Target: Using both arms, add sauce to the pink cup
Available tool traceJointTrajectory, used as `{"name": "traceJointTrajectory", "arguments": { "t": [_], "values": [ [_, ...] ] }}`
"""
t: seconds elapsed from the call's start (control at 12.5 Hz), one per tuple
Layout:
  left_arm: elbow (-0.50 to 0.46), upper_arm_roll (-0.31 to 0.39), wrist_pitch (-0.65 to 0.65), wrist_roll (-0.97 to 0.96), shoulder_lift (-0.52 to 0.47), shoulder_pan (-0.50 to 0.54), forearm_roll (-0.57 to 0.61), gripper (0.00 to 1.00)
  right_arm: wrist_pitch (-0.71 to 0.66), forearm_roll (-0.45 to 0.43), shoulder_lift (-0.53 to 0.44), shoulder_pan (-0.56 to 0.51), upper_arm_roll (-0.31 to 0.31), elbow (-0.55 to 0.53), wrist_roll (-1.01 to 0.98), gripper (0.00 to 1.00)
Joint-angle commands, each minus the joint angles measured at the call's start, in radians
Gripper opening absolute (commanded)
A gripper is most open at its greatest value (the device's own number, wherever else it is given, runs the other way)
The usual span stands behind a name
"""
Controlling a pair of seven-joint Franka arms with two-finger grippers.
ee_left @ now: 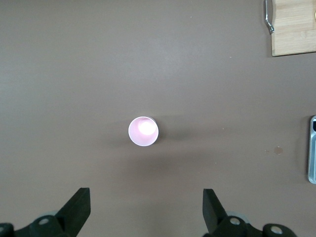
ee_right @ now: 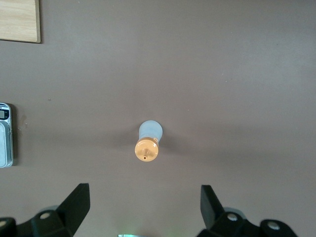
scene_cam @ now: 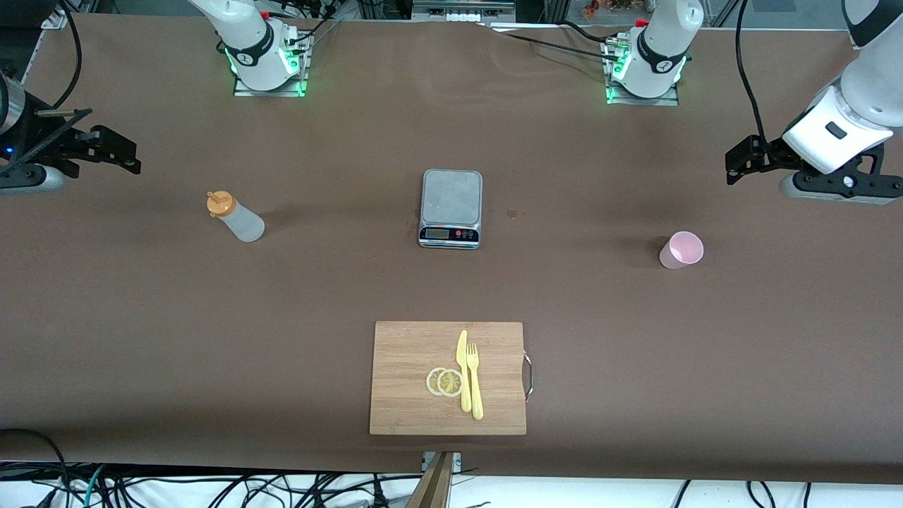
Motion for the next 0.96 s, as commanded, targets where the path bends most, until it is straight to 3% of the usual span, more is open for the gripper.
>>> {"name": "traceJointTrajectory", "arguments": {
  "t": [0.0,0.24,0.48,0.88],
  "values": [
    [0.024,0.004,-0.025,0.006,0.005,0.002,-0.031,1.00,0.007,-0.004,-0.001,0.002,0.003,0.000,0.015,0.99],
    [0.018,0.009,-0.008,0.009,0.025,0.006,-0.019,1.00,0.007,-0.004,-0.001,0.002,0.003,0.000,0.015,0.99],
    [0.068,0.017,-0.005,0.085,0.120,0.093,-0.052,1.00,0.007,-0.004,0.000,0.002,0.003,0.000,0.014,0.99],
    [0.038,0.020,-0.004,0.216,0.243,0.139,-0.042,1.00,0.006,-0.004,-0.001,0.002,0.003,0.000,0.015,0.99]
  ]
}}
